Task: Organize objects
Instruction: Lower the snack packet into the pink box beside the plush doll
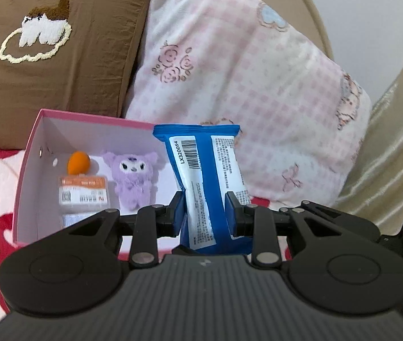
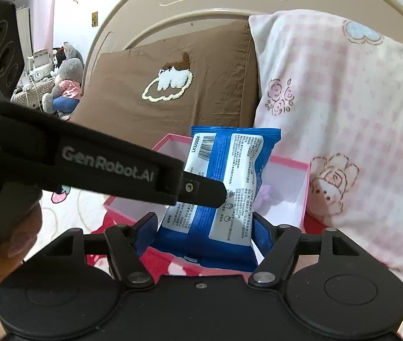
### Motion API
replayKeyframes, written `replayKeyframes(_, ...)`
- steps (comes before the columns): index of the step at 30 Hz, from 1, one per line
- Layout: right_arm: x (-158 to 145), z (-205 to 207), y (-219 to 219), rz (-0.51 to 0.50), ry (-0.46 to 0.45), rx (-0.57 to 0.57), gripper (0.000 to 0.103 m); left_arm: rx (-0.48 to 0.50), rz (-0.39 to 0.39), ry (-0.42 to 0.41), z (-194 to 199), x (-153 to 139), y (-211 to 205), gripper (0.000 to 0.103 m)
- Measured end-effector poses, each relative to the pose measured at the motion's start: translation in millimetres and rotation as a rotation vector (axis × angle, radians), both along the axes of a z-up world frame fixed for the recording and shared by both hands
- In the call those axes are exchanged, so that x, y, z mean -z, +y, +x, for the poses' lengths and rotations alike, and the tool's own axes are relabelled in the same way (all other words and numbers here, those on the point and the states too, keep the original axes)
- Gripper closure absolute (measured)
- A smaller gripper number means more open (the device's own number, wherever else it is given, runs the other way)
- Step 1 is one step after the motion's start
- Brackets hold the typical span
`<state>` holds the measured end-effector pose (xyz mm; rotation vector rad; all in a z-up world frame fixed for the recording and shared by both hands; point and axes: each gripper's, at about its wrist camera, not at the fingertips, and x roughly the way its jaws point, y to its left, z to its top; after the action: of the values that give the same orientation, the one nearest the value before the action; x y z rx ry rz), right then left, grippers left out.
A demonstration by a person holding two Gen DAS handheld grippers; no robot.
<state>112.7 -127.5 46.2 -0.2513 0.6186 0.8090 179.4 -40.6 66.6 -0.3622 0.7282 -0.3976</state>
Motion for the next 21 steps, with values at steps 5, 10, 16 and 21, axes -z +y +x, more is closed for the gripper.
replayKeyframes(5,-2.1,36.0,10.9,-0.020,0.088,-0.027,0.027,-0.018,-0.034,0.032,33.2,11.9,3.4,0.076)
replayKeyframes(10,11.5,64.2,14.6,-0.017,0.176,-0.046,0.027,-0.025,-0.042,0.049,61.0,30.1,1.4,0.076)
replayKeyframes(16,37.4,73.8,27.6,-0.092,0.133,-0.043,0.027,-0.024,-0.051,0.079,74.2,59.7,-1.5,0.077)
replayKeyframes(21,56.9,82.0,31.2,-0.133,0.104,-0.047,0.039,-0.022,-0.032,0.079,85.8,78.4,-5.1,0.077)
